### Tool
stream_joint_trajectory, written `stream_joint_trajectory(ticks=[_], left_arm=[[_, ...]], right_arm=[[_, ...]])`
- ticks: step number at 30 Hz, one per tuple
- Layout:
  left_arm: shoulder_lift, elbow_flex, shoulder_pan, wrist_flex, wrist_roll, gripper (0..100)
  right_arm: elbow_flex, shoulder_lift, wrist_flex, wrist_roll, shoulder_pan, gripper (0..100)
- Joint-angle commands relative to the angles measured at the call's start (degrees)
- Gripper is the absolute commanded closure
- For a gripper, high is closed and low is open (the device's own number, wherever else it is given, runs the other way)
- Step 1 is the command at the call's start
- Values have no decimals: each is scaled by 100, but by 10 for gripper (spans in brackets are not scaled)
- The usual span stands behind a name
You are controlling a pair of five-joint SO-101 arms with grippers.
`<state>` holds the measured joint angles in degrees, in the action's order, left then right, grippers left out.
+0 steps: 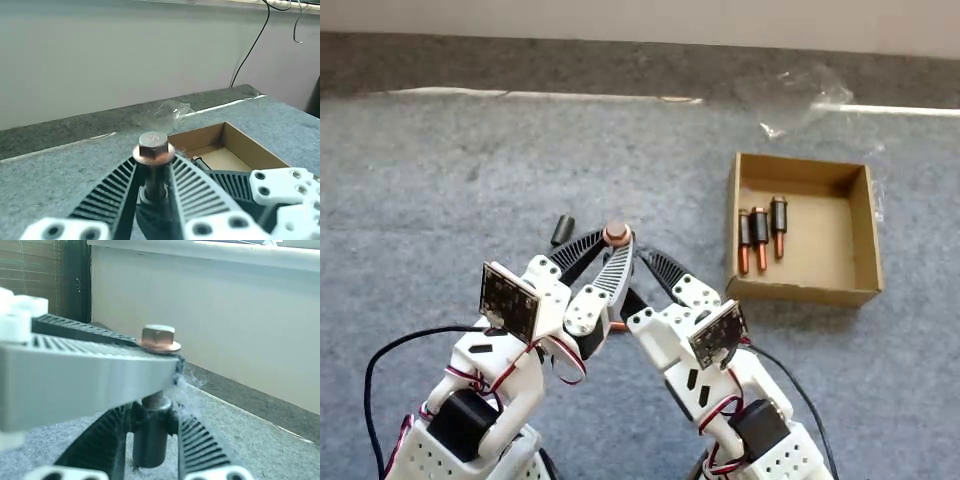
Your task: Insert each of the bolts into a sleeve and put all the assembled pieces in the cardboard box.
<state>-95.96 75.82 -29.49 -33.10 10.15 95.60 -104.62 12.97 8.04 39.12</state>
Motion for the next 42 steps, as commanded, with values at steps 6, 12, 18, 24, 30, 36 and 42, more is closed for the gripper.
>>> stream_joint_trajectory(ticks=[6, 12, 18, 24, 30, 36, 42], left_arm=[[453, -119, -40, 26, -35, 995], [505, -119, -31, 18, -44, 995], [505, -119, -31, 0, -369, 938], [462, -66, -31, 0, -360, 744], [462, -66, -22, 26, -387, 675], [453, -110, 435, 35, -369, 674], [453, -338, 752, 26, -360, 674]], right_arm=[[778, -57, -180, 9, 4, 994], [778, -57, -180, 18, 4, 994], [778, -57, -171, 18, 4, 994], [778, -57, -171, 26, 4, 994], [778, -57, -171, 26, -4, 994], [778, -57, -171, 26, -4, 994], [778, -31, -163, 35, -4, 994]])
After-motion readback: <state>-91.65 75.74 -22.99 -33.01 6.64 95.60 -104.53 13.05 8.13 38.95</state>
